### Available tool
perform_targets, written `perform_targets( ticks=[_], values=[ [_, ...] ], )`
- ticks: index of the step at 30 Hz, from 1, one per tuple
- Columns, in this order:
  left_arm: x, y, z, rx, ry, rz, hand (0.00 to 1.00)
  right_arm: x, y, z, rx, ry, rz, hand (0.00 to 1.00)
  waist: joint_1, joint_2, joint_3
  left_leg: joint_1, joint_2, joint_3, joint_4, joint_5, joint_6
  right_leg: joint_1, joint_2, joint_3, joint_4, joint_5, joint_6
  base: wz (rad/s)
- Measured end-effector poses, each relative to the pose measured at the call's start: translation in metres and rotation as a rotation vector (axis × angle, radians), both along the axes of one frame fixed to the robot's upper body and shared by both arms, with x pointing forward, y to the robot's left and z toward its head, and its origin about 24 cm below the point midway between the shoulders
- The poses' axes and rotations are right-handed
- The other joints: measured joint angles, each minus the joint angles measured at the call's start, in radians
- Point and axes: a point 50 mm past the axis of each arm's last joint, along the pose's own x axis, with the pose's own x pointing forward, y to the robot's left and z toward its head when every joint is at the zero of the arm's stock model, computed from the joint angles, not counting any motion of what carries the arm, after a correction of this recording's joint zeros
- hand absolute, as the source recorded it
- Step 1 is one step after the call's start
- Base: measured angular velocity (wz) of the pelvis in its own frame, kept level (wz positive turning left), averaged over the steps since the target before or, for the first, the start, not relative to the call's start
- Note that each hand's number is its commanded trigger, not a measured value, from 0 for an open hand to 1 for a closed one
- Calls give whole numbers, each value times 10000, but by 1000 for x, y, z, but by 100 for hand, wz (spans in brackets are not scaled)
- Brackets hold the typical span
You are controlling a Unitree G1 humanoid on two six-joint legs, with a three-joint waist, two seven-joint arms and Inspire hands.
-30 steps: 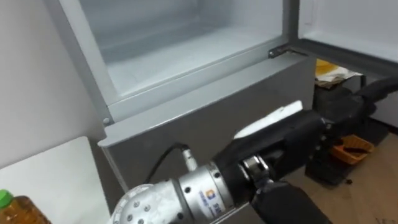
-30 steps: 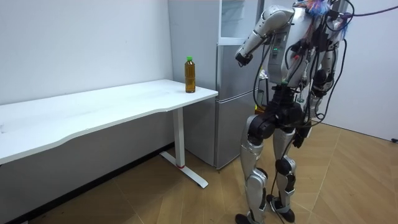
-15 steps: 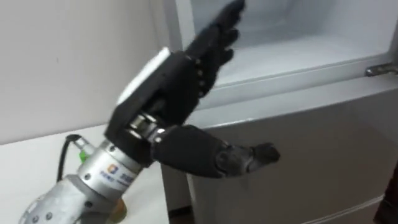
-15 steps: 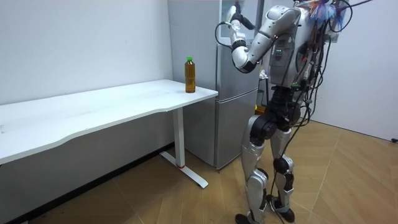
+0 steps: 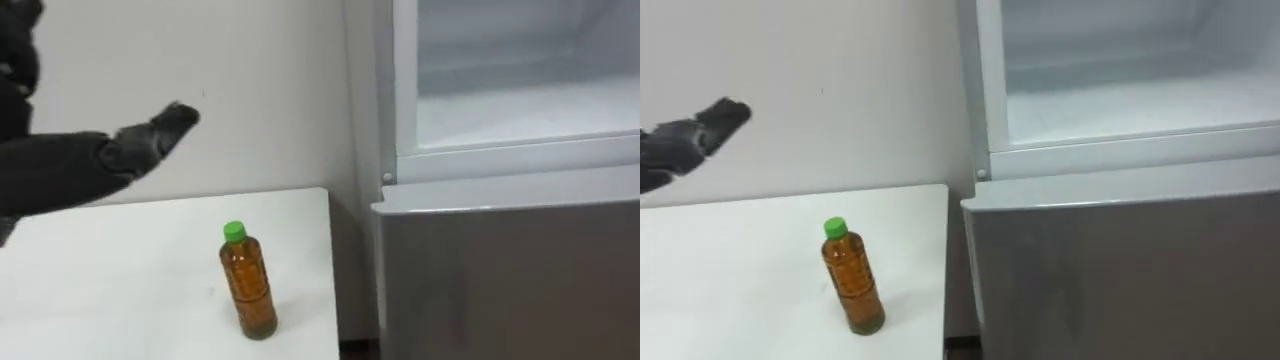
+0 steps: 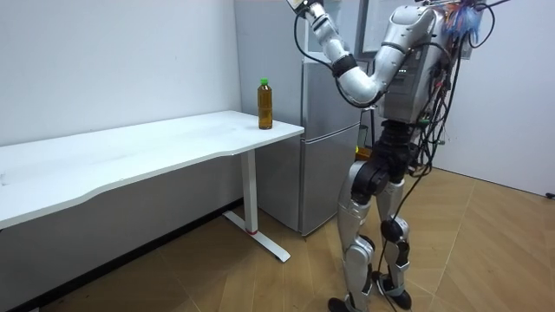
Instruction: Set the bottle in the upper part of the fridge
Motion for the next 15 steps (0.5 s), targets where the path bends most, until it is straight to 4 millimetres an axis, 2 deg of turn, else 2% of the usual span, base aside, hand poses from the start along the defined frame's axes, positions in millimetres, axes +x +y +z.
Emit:
perform_targets(
  ticks=[2, 4, 8, 10, 11, 13, 14, 15],
  values=[
    [-8, 13, 0, -426, -286, 874, 0, 0, -1, 0, -30, -40, -133, 0, 94, -106, 67, -51, -79, -10, 50, -2, 12, 15, -81, -22, -7, -160, -63, 7],
    [-18, 28, -11, -899, -229, 1922, 0, -5, -3, 1, -70, -39, -341, 0, 94, 2, 1, -67, -111, -53, 102, -5, 28, 20, -108, -34, 9, -190, -41, 7],
    [-22, 45, -40, -1441, 1042, 2932, 0, -8, -4, 1, -13, -30, -488, 0, 69, 46, -14, -171, -134, -193, 223, -6, 35, 25, -118, -207, 24, -205, -33, 13],
    [-28, 56, -72, -1958, 2455, 3619, 0, -9, -5, 2, -41, -120, -573, 0, 64, 50, -23, -162, -170, -260, 205, -1, 41, 43, -142, -260, 30, -215, -23, 7],
    [-29, 58, -81, -2167, 2794, 3766, 0, -9, -5, 2, -44, -146, -595, 0, 77, 45, -22, -161, -179, -267, 204, -1, 42, 53, -148, -275, 30, -218, -20, 5],
    [-34, 70, -115, -2936, 4137, 4400, 0, -12, -5, 2, -59, -160, -678, 0, 81, -6, -6, -156, -200, -300, 194, 0, 43, 85, -161, -324, 23, -223, -12, 6],
    [-36, 72, -123, -3144, 4443, 4551, 0, -11, -6, 3, -61, -174, -680, 0, 89, -26, 3, -157, -201, -301, 193, 0, 43, 85, -161, -321, 20, -224, -11, 0],
    [-39, 78, -140, -3636, 5074, 4759, 0, -13, -6, 2, -59, -147, -754, 0, 101, -81, 10, -160, -204, -307, 193, 0, 43, 83, -162, -319, 12, -225, -9, 0]
  ],
)
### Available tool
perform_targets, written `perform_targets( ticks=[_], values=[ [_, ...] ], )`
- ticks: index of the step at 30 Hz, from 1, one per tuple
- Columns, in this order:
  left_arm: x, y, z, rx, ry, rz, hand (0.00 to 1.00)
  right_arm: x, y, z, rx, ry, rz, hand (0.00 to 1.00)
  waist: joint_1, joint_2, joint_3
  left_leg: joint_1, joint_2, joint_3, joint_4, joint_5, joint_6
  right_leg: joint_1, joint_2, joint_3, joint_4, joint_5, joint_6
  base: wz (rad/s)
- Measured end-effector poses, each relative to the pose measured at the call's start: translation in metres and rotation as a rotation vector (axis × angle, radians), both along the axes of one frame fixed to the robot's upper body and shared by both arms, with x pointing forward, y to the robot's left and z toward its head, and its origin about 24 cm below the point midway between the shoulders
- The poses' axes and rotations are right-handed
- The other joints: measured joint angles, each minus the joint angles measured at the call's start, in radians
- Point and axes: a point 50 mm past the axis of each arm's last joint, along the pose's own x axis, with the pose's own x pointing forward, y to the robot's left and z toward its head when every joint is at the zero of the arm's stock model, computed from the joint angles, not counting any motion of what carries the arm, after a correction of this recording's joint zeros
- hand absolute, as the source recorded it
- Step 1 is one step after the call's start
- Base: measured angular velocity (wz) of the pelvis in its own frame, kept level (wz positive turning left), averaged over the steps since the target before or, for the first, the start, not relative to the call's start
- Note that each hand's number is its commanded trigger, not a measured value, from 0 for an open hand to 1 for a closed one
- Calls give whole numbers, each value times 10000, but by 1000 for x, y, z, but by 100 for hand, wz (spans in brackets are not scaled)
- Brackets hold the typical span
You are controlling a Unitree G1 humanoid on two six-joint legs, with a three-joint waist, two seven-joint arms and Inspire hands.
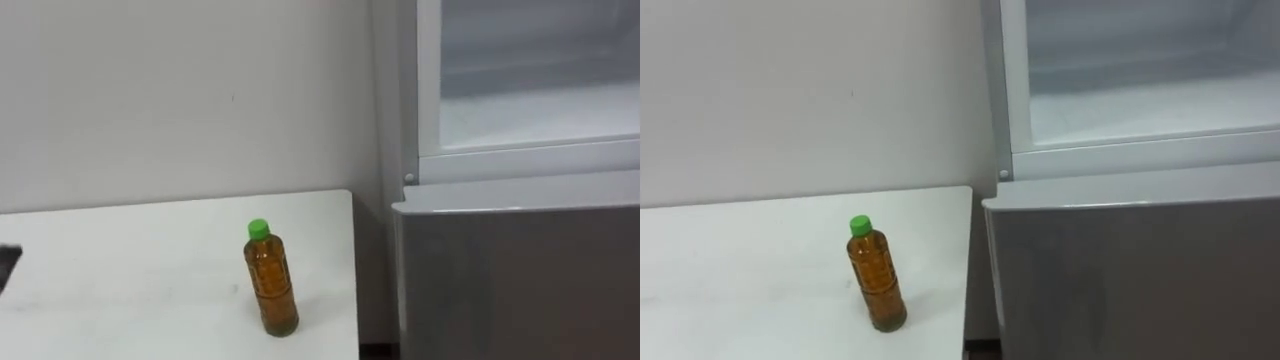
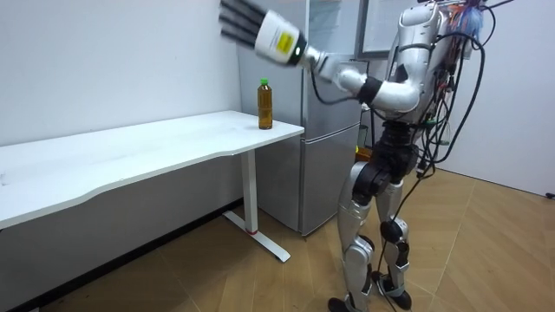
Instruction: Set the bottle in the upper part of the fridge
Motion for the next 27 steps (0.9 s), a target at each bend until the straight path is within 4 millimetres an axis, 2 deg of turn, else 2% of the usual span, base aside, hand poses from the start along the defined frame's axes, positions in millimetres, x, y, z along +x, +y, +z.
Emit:
perform_targets(
  ticks=[3, 8, 12, 13, 14, 16, 17, 19, 22, 23, 25, 27],
  values=[
    [-16, 10, -38, -712, 1575, 672, 0, -4, -1, 0, 32, 12, -254, 0, -51, -133, 19, 55, -27, -43, 17, -5, 2, 136, 2, -26, -121, 1, 2, 3],
    [-41, 14, -96, -2288, 3623, 1575, 0, -10, -5, 1, 36, 20, -574, 0, 2, -231, 10, 75, -28, -78, -13, -23, 18, 163, 8, 0, -114, 1, 2, 2],
    [-62, 7, -148, -3391, 5792, 1874, 0, -7, -5, 1, 25, 39, -233, 0, 30, -264, 9, 224, -27, -78, -120, -27, 22, 249, 12, 1, -80, 3, 4, -1],
    [-71, 2, -164, -3815, 6455, 1928, 0, -9, -5, 1, 57, 91, -212, 0, -45, -331, 41, 319, -29, -63, -169, -32, 23, 313, 10, -3, -85, 3, 4, 0],
    [-75, 0, -172, -3990, 6804, 1915, 0, -8, -5, 1, 95, 61, -179, 0, -66, -301, 25, 315, -24, -63, -159, -39, 21, 324, 13, 3, -84, 3, 3, 0],
    [-88, -15, -198, -4677, 8034, 1607, 0, -3, -5, 1, 184, -65, -54, 0, -94, -297, 32, 251, -15, -68, -164, -41, 19, 293, 22, 43, -80, 2, 3, 0],
    [-92, -19, -204, -4806, 8366, 1510, 0, -3, -5, 1, 191, -59, -61, 0, -102, -299, 27, 252, -15, -67, -167, -41, 19, 295, 21, 46, -80, 3, 3, -4],
    [-115, -31, -226, -5421, 9746, 1166, 0, -8, -5, 1, 275, 13, -82, 0, -67, -283, 18, 388, -2, 55, -227, -40, 18, 323, 21, 127, -86, 3, 2, -13],
    [-146, -42, -247, -6270, 11215, 1007, 0, -8, -5, 1, 342, 4, -75, 0, -150, -305, 13, 381, 1, 76, -224, -46, 14, 281, 19, 154, -86, 3, 3, -6],
    [-151, -44, -250, -6435, 11464, 1005, 0, -8, -5, 1, 347, 6, -116, 0, -195, -317, 17, 374, 0, 74, -223, -46, 14, 278, 18, 143, -85, 4, 3, 4],
    [-176, -51, -259, -7094, 12455, 1078, 0, -10, -4, 1, 376, 62, -156, 0, -323, -356, 13, 413, 9, 90, -235, -46, 13, 283, 17, 148, -72, 3, 3, 0],
    [-188, -55, -262, -7385, 13022, 1095, 0, -11, -4, 0, 393, 123, -174, 0, -340, -404, 13, 441, 10, 95, -241, -46, 13, 308, 17, 213, -67, 3, 2, -2]
  ],
)
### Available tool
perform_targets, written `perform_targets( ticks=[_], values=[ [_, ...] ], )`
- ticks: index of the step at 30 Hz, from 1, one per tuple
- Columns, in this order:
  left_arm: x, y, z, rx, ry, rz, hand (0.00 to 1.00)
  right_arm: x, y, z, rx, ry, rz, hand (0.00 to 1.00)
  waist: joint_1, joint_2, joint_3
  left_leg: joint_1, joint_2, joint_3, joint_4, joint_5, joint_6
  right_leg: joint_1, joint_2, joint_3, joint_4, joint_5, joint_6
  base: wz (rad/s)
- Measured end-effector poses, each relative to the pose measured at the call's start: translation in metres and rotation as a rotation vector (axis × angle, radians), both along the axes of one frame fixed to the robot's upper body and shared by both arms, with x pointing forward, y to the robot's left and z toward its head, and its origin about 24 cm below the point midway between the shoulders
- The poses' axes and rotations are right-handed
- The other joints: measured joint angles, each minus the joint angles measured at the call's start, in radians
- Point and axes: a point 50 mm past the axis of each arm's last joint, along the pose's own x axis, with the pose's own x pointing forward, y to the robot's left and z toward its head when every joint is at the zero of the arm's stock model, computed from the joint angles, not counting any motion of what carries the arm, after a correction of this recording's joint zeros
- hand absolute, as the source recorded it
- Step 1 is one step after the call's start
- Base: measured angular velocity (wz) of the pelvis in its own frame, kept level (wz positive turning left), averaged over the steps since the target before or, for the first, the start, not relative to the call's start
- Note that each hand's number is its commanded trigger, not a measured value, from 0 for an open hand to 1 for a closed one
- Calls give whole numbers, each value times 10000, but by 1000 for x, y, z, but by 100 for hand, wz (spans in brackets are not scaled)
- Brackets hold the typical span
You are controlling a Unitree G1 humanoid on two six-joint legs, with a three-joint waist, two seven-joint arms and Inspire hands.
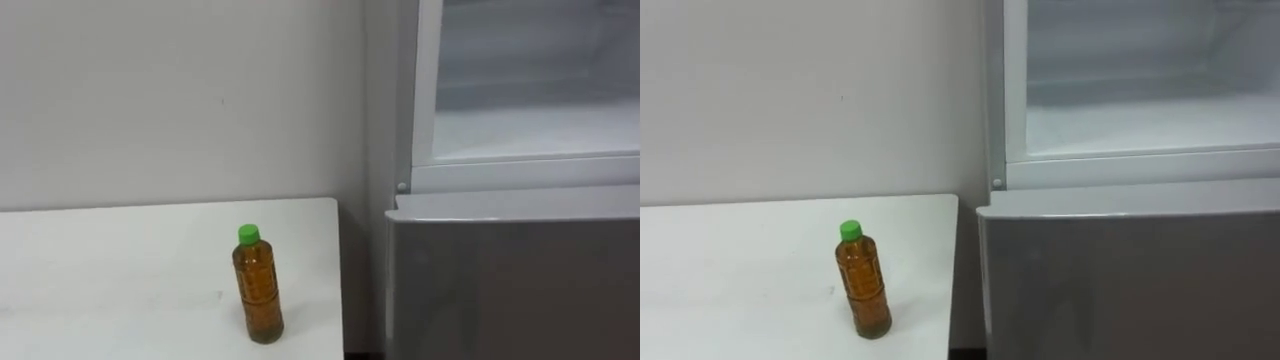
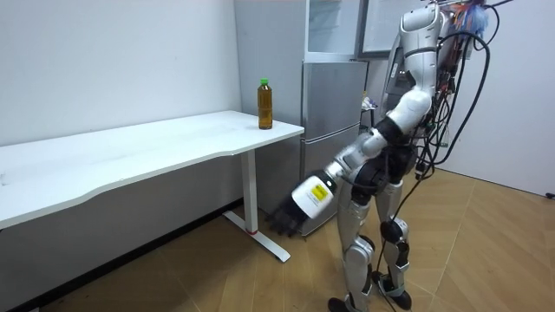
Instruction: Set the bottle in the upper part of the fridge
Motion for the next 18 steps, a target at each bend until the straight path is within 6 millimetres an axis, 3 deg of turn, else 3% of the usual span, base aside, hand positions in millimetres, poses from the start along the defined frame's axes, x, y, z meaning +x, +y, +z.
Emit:
perform_targets(
  ticks=[5, 10, 13, 18],
  values=[
    [-1, -12, -4, -596, 489, -826, 0, 7, 2, -1, 46, -24, 128, 0, -239, -120, 34, -82, 5, 42, 37, -4, 7, -94, 2, 118, -24, -1, -2, -1],
    [37, -18, -6, -677, -58, -2277, 0, 14, 7, -2, 111, -132, 243, 0, -421, -262, 36, -114, 22, 232, -3, -15, 23, -185, 4, 330, -9, 7, 11, -11],
    [50, -26, -7, -714, -12, -3796, 0, 22, 10, -4, 167, -195, 273, 0, -660, -310, 33, -86, -1, 236, -19, -14, 24, -202, -1, 355, -38, 14, 21, 0],
    [63, -30, -7, -804, -149, -4702, 0, 24, 13, -4, 144, -132, 491, 0, -802, -376, 2, -55, 0, 258, -79, -14, 21, -217, 1, 397, -39, 18, 21, -2]
  ],
)
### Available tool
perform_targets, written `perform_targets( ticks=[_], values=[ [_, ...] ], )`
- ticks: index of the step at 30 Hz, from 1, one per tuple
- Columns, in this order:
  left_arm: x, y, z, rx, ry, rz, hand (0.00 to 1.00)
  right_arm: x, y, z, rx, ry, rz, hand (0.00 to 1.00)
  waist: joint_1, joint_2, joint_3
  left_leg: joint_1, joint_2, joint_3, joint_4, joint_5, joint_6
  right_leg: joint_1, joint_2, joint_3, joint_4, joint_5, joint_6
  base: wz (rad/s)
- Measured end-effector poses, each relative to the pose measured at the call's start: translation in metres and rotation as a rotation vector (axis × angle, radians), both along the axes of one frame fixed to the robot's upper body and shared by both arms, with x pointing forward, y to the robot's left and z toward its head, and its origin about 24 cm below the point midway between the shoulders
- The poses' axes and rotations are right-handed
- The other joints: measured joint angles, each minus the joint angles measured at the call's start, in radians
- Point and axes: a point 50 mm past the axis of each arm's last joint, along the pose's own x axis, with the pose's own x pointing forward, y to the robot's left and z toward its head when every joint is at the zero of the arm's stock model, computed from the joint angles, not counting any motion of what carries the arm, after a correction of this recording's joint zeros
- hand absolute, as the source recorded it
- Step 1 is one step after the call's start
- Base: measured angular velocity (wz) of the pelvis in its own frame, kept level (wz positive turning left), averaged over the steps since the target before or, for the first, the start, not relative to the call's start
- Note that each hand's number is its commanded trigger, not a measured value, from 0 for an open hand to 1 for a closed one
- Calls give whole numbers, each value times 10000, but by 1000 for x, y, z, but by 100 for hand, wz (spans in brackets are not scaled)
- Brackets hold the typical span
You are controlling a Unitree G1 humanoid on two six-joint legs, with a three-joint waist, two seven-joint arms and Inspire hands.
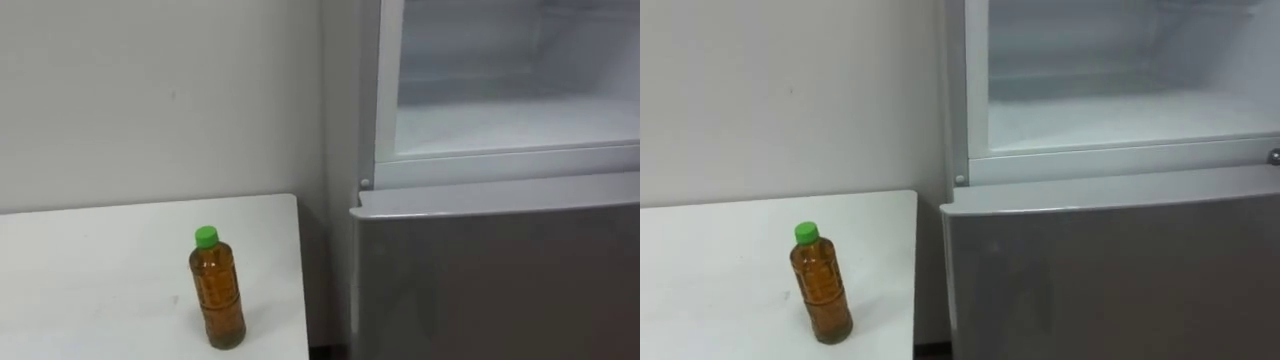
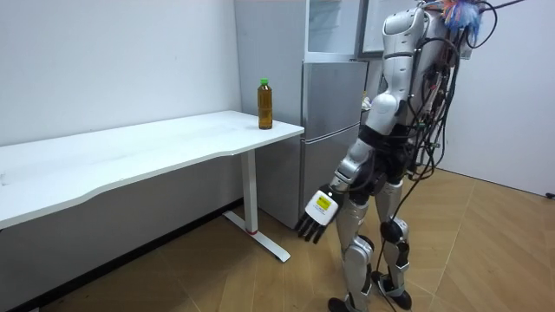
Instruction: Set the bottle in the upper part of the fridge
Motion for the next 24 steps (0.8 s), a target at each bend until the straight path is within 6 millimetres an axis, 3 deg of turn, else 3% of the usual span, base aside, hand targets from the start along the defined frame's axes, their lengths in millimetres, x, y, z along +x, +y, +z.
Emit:
perform_targets(
  ticks=[5, 7, 15, 17, 24],
  values=[
    [-3, 1, 0, -160, -27, 85, 0, 2, 0, 0, 18, -24, -15, 0, 35, 39, 23, -71, 19, 2, -15, -22, -17, -109, 7, -44, 40, 1, -1, 0],
    [-7, 2, -1, -279, 36, 329, 0, 1, 0, -1, 71, 76, -37, 0, 39, 83, 82, -86, 31, 1, -8, -31, -9, -159, 10, -33, 127, 3, -3, 0],
    [-23, 2, -2, -455, 216, 759, 0, 3, 1, 0, 189, -160, -65, 0, 82, 130, 28, -102, 39, -12, 11, -39, 3, -174, 9, -57, 156, 7, -5, 0],
    [-23, 1, -2, -446, 169, 741, 0, 9, 2, 1, 84, -302, 389, 0, 94, 129, -39, -234, 50, -10, 75, -39, 3, -293, 18, -49, 175, 12, -13, 0],
    [-19, 0, -1, -414, -134, 575, 0, 47, 15, 10, -252, -1433, 3097, 0, 397, 82, -36, -285, 55, -18, 96, -36, 7, -314, 19, -40, 238, 20, -22, 0]
  ],
)
